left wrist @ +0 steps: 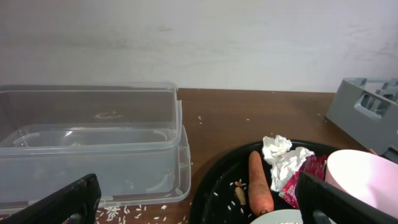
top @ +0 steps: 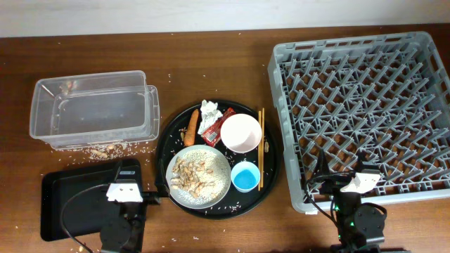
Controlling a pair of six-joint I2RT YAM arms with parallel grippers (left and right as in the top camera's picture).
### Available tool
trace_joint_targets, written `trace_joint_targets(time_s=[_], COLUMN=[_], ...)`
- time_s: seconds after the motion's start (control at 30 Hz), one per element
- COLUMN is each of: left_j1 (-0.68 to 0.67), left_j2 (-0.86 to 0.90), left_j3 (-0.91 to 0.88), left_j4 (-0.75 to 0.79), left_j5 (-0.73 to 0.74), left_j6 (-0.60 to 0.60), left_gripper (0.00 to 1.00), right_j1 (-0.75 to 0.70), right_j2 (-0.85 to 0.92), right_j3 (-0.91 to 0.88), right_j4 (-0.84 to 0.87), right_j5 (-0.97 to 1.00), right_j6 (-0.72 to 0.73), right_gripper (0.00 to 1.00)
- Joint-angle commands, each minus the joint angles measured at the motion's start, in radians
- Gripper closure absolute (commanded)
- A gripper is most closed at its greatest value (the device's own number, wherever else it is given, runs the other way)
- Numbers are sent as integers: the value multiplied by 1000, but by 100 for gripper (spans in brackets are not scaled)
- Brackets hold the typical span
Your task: Sort waste into correct bins and load items into the dishwasher rack
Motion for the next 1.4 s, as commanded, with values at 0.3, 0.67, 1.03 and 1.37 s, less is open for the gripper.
trace_joint_targets(time_s=[0.3,0.67,1.03,1.37], left_j1=[-3,-3,-3,-3], left_j2=[-10,-10,-9,-10], left_j3=[-10,-10,-10,-9], left_j4=[3,3,3,49], left_j5=[7,7,26,113], left_j6=[8,8,8,8], left_gripper=[1,1,1,1], right_j1=[-6,-6,-6,-6], right_j2=[-6,-6,-6,-6], right_j3=[-9,-9,-9,-9], right_j4=[-1,-1,-1,-1], right_j5=[8,8,8,8], right_j6=[-3,-3,-3,-3], right_gripper=[2,2,2,2])
